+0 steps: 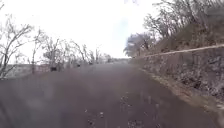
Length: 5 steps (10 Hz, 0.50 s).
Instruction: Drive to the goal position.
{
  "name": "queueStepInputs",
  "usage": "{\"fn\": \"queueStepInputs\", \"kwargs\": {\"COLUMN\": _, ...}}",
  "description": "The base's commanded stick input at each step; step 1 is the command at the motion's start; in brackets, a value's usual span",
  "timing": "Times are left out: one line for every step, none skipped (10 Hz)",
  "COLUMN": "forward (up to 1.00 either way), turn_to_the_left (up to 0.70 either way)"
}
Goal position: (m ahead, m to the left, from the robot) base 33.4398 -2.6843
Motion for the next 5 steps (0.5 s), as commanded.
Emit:
{"fn": "queueStepInputs", "kwargs": {"forward": 0.7, "turn_to_the_left": 0.0}}
{"fn": "queueStepInputs", "kwargs": {"forward": 0.7, "turn_to_the_left": 0.0}}
{"fn": "queueStepInputs", "kwargs": {"forward": 0.7, "turn_to_the_left": 0.0}}
{"fn": "queueStepInputs", "kwargs": {"forward": 0.7, "turn_to_the_left": 0.0}}
{"fn": "queueStepInputs", "kwargs": {"forward": 0.7, "turn_to_the_left": 0.0}}
